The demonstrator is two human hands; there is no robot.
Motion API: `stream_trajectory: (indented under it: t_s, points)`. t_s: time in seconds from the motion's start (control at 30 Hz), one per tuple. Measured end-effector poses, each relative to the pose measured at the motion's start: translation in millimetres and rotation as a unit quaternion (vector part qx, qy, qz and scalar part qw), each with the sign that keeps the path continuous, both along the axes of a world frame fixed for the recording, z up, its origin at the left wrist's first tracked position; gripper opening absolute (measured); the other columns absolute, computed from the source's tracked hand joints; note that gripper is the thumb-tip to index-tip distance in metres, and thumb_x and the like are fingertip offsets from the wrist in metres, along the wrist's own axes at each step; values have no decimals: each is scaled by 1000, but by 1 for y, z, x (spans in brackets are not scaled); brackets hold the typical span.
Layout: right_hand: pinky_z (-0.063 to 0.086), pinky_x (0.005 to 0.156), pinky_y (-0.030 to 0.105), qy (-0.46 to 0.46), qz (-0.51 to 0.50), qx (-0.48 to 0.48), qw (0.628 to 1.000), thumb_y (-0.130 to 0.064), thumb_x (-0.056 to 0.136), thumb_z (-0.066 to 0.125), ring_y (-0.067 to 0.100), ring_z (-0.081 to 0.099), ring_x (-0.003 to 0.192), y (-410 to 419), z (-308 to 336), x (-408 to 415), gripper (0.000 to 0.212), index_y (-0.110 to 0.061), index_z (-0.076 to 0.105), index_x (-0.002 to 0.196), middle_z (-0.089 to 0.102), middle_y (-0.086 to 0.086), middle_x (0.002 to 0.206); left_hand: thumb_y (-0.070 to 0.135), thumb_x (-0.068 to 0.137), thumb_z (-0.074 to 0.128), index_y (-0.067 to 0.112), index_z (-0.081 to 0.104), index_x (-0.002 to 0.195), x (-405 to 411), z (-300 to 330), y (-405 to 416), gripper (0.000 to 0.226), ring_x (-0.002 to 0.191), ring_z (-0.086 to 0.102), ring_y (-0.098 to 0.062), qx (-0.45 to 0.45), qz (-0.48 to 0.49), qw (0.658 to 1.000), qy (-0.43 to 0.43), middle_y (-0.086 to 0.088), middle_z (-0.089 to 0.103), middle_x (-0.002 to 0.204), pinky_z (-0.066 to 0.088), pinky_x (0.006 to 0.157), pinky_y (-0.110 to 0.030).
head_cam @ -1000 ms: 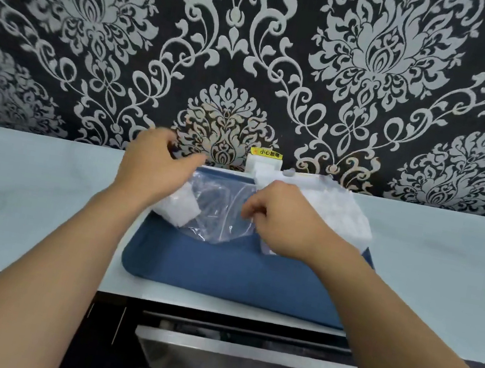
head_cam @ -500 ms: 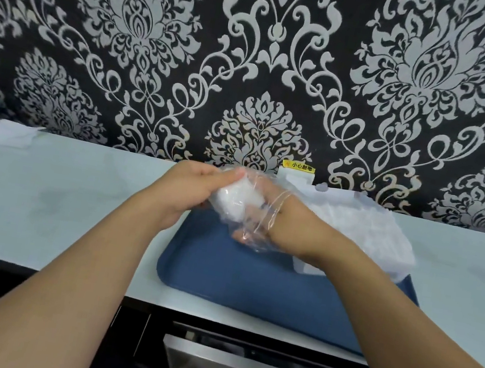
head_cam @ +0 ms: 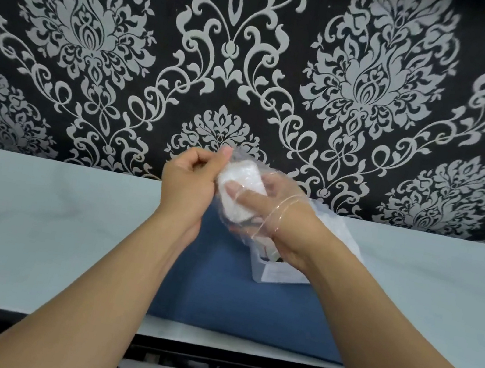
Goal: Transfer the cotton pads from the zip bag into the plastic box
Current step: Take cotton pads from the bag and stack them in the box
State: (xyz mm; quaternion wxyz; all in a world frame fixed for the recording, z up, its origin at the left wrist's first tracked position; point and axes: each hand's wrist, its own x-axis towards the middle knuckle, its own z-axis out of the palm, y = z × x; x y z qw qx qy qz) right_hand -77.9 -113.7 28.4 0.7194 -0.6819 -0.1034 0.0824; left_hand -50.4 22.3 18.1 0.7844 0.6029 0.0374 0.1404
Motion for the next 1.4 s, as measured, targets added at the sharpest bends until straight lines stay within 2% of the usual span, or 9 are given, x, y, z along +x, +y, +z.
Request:
stream_trajectory:
  t_s: [0.2, 0.33, 0.5, 0.8, 0.93, 1.03, 1.1, 1.23, 1.4]
  points:
    - [61, 69, 36, -7, -65, -17, 998, -7, 77, 83, 26, 74, 94, -19, -1, -9, 45, -13, 64, 117, 75, 11, 106, 24, 95, 68, 15, 59, 71, 0, -2, -12, 28, 54, 56, -3, 11, 65, 998, -14, 5, 63, 63, 52, 63, -23]
    - [59, 66, 34, -24, -84, -21, 996, -7, 83, 76, 24, 74, 90, -37, 7, -16, 32, -8, 65, 113, 74, 12, 105, 27, 96, 66, 19, 56, 71, 15, -8, 10, 28, 65, 59, -12, 23, 147, 989, 16, 5, 64, 69, 56, 76, -39]
    - [61, 76, 37, 36, -41, 19, 998, -9, 90, 68, 22, 70, 88, -72, 18, -18, 23, 0, 67, 111, 73, 13, 97, 32, 99, 59, 17, 52, 77, 24, -18, 41, 28, 78, 54, -18, 180, 257, 949, 8, 5, 55, 76, 47, 75, -33]
    - [53, 68, 28, 90, -77, -116, 986, -19, 72, 87, 15, 68, 81, -96, 9, -7, 49, -8, 69, 115, 76, 4, 97, 9, 90, 59, 17, 53, 94, 10, -33, 78, 11, 100, 64, -31, 393, 163, 898, 111, -10, 67, 105, 52, 87, -44]
    - [48, 64, 25, 108, -83, -187, 973, -23, 73, 87, 14, 65, 76, -92, 8, -5, 37, -4, 74, 102, 77, 4, 88, 2, 88, 57, 10, 40, 135, -1, -27, 73, 51, 107, 58, -38, 512, 60, 828, 221, -18, 59, 117, 46, 81, -40]
    - [47, 50, 20, 94, -39, -267, 958, -17, 81, 80, 11, 65, 62, -86, 6, -7, 24, -1, 74, 98, 74, 4, 79, 12, 87, 62, 8, 32, 144, -7, -20, 60, 65, 124, 47, -42, 593, 50, 763, 252, -21, 49, 135, 44, 95, -47]
    - [47, 54, 22, 73, -39, -317, 945, -16, 84, 74, 14, 61, 63, -81, 7, -5, 26, 5, 71, 100, 69, 8, 79, 19, 88, 63, 8, 37, 141, -11, -13, 48, 60, 132, 37, -42, 619, 96, 757, 188, -21, 41, 143, 39, 103, -52]
    - [47, 75, 30, 36, -51, -442, 895, -25, 77, 80, 19, 60, 90, -67, 12, -5, 53, -9, 62, 124, 63, 5, 106, 18, 88, 67, 16, 57, 131, -19, -3, 5, 45, 121, 54, -22, 516, 36, 847, -120, -5, 58, 129, 43, 104, -37]
    - [55, 89, 39, 46, -58, -525, 848, -27, 75, 78, 27, 63, 103, -52, 17, -4, 66, -8, 52, 133, 62, 11, 122, 13, 78, 74, 23, 63, 109, -21, -16, -36, 34, 89, 60, -13, 524, -183, 819, -144, 9, 66, 98, 49, 78, -28]
